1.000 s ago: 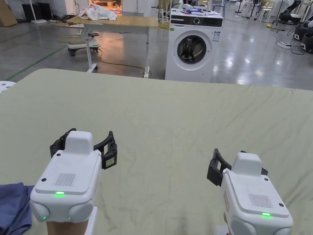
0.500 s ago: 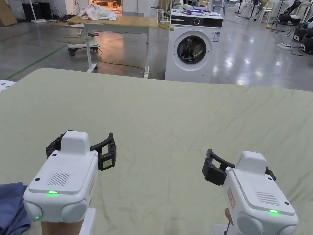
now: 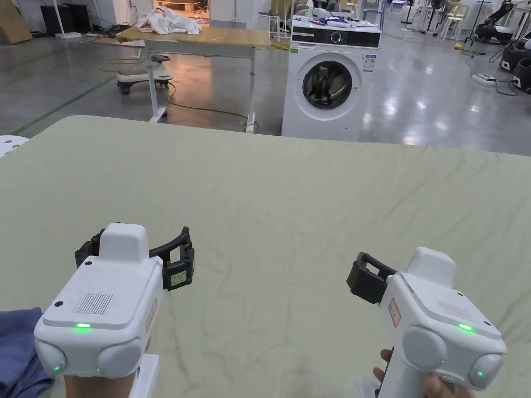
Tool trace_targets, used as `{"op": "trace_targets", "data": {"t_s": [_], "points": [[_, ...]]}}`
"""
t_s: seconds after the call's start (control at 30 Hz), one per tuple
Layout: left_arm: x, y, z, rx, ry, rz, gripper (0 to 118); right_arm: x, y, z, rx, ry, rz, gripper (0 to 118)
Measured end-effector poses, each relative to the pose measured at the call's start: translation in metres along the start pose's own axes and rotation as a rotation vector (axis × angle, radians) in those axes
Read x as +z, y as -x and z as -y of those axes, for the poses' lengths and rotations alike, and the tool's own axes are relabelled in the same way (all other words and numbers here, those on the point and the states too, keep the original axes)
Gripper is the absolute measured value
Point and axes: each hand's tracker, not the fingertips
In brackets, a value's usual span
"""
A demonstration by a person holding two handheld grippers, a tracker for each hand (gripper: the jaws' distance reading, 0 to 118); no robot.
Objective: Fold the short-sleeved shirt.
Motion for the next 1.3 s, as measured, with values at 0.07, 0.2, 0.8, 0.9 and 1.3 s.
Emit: {"op": "trace_targets", "data": {"t_s": [0.07, 0.2, 0.8, 0.9, 1.3], "points": [[-0.0007, -0.0003, -0.0001, 0.000, 0.003, -0.005, 90, -0.0007, 0.0031, 0.0002, 0.032, -0.001, 0.020, 105], [-0.0007, -0.0010, -0.0008, -0.001, -0.002, -0.009, 90, -0.0017, 0.0048, -0.0007, 0.043, 0.006, 0.015, 105], [0.0012, -0.0029, -0.0037, -0.027, -0.022, -0.023, 90, -0.0013, 0.0068, -0.0084, 0.089, -0.036, 0.002, 105], [0.0017, -0.0033, -0.0036, -0.033, -0.024, -0.022, 90, -0.0025, 0.0066, -0.0079, 0.089, -0.034, 0.009, 106], [0.0016, -0.0027, -0.0028, -0.043, -0.025, -0.022, 90, -0.0063, 0.0072, -0.0085, 0.096, -0.051, 0.024, 106]]}}
